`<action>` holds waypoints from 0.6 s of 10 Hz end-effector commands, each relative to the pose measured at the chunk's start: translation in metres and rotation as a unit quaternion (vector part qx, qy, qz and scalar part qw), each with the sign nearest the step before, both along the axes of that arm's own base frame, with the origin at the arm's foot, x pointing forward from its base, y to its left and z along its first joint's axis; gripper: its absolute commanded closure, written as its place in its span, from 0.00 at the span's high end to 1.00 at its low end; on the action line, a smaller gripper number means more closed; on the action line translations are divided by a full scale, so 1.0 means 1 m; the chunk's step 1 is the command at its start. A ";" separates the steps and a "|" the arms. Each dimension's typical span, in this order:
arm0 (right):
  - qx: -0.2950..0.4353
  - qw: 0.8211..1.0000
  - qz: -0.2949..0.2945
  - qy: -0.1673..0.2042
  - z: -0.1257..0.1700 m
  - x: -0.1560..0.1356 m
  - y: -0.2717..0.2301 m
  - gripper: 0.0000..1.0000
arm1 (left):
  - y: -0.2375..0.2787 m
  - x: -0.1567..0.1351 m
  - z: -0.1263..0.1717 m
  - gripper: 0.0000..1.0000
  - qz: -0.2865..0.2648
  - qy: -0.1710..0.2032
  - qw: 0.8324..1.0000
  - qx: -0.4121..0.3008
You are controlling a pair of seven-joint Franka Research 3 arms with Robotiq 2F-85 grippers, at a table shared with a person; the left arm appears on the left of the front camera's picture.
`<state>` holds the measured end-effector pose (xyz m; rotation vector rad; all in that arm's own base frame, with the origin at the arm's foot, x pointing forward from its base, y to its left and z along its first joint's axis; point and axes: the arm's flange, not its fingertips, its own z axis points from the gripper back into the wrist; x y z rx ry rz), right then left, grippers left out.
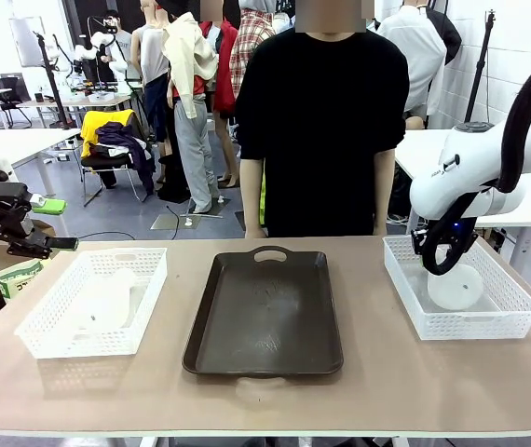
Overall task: Prepare the laboratory tools.
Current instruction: Pick up the Big flask that the person points to, then while moving the picked Big flask to the Handle tray indicated by the person, stop as directed by the person.
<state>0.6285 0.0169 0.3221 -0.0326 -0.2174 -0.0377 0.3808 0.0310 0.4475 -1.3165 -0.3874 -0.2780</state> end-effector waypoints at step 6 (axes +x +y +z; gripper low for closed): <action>0.004 1.000 0.002 0.001 -0.001 0.000 0.001 0.00 | 0.002 -0.001 0.002 1.00 -0.002 0.000 1.000 -0.006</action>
